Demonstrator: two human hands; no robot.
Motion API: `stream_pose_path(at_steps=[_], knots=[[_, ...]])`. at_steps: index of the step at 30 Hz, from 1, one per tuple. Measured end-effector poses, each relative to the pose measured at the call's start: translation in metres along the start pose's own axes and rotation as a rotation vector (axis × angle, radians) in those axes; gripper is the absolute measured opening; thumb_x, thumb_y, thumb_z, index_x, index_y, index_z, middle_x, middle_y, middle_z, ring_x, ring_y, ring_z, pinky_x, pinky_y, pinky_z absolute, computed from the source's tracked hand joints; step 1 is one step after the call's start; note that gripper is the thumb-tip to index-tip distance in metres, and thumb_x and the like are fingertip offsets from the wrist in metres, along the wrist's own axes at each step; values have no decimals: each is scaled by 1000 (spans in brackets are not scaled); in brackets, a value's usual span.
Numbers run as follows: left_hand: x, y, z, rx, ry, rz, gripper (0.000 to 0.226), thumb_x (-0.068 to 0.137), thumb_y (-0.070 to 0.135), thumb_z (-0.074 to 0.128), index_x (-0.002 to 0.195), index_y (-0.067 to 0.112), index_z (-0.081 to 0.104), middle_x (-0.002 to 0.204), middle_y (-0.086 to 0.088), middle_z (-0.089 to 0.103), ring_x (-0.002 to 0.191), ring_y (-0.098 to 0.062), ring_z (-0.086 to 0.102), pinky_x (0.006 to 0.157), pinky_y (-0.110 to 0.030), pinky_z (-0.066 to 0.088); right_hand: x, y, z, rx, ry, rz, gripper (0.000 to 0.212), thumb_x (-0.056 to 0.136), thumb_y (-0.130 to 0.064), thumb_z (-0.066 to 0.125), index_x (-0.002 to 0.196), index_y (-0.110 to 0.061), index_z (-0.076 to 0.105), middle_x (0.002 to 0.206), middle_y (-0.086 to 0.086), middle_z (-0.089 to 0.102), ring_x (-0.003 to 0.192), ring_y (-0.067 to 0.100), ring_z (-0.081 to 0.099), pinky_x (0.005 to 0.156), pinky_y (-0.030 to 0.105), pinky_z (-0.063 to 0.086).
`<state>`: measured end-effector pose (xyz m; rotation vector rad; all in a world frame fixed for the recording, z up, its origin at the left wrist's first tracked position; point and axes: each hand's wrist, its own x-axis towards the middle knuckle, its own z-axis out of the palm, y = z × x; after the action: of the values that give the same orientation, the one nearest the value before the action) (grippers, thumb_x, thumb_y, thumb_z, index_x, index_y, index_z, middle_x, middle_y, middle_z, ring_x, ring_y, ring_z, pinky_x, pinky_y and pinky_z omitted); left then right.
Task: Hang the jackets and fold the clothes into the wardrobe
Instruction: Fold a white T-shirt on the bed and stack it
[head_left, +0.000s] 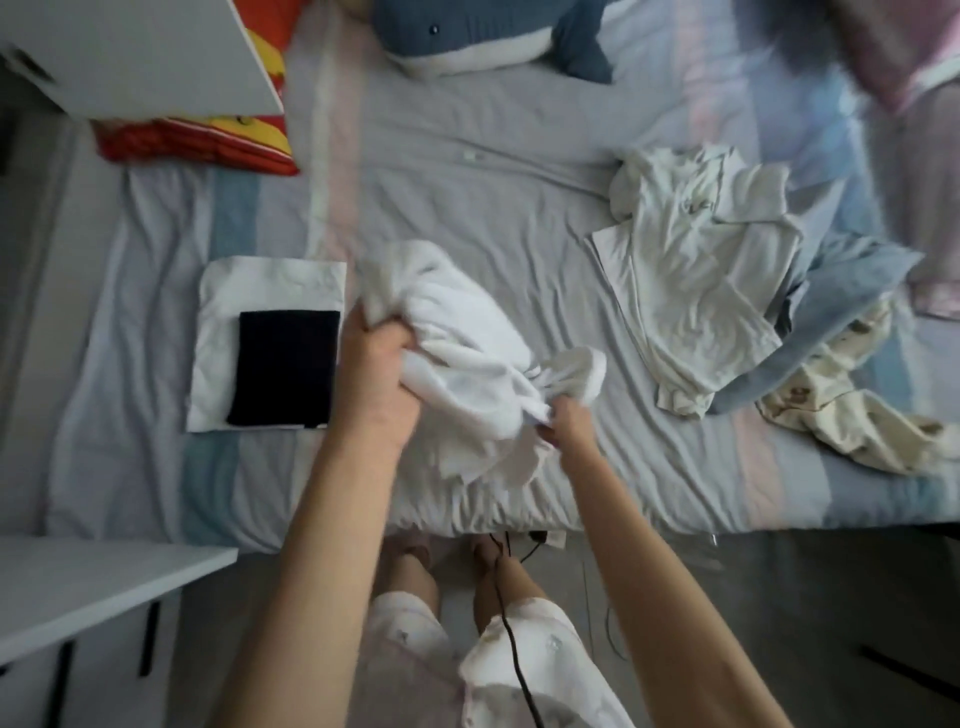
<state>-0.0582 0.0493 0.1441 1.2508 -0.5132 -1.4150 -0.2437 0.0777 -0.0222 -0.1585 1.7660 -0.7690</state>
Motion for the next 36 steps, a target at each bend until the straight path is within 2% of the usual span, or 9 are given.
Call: stream_pose_path(at_steps=[3,8,10,13,17,23,29,33,36], knots=[[18,22,-49,-41,225,-60,34,71,3,50,100,20,57,85,7,69,76,-9,68,65,-25,55,-12,-35,-31,348,99,-3,16,86,-6,44,85,-15,56,83,8,54,67,18,52,50,21,47],[22,35,-74,-1,377,-34,28,85,-4,41,106,9,54,93,0,59,90,-13,60,78,-22,48,-54,-100,-37,455,-112,-104,10,95,-20,45,99,-13,50,100,10,52,96,24,52,92,52,46],[27,39,-75,-13,340,-93,23,90,-1,40,105,11,54,96,-1,60,90,-16,61,78,-28,51,-61,-117,-39,384,-147,-121,18,98,-25,48,108,-10,48,99,11,58,93,24,59,84,46,52],[24,50,-81,291,237,-21,20,86,8,51,100,15,64,97,-3,67,89,-20,64,79,-36,52,-70,-130,-55,99,-18,-105,22,95,-21,57,106,-2,52,72,8,68,62,17,65,48,23,53],[17,29,-113,888,179,-97,38,88,4,58,126,4,57,114,-10,62,104,-25,58,90,-34,44,-55,-89,-81,-261,100,-44,42,88,-10,64,124,-11,43,108,13,48,82,22,53,53,29,45],[-4,-26,-152,844,236,-500,44,81,-10,58,125,-4,53,120,-23,59,106,-36,58,86,-37,45,-24,3,-93,-28,121,184,44,86,-6,63,127,-5,47,98,13,55,77,22,53,58,35,45],[-13,-43,-142,647,311,-500,40,87,-7,51,126,1,51,116,-19,60,94,-27,56,79,-34,45,-25,16,-80,73,73,161,53,87,-1,57,135,-10,39,124,15,51,107,31,54,72,39,50],[-9,-27,-87,625,191,-315,41,85,-6,52,123,9,55,110,-12,63,94,-26,61,73,-29,48,-62,-26,-30,11,-92,-8,37,86,-1,46,122,-9,46,111,15,54,100,30,55,69,35,48],[-26,-1,-21,691,-142,-138,43,80,-7,53,119,11,54,94,-2,61,89,-12,59,70,-12,44,-113,-69,17,-121,-327,-52,16,90,-20,45,91,-12,58,85,12,60,77,24,59,69,32,46]])
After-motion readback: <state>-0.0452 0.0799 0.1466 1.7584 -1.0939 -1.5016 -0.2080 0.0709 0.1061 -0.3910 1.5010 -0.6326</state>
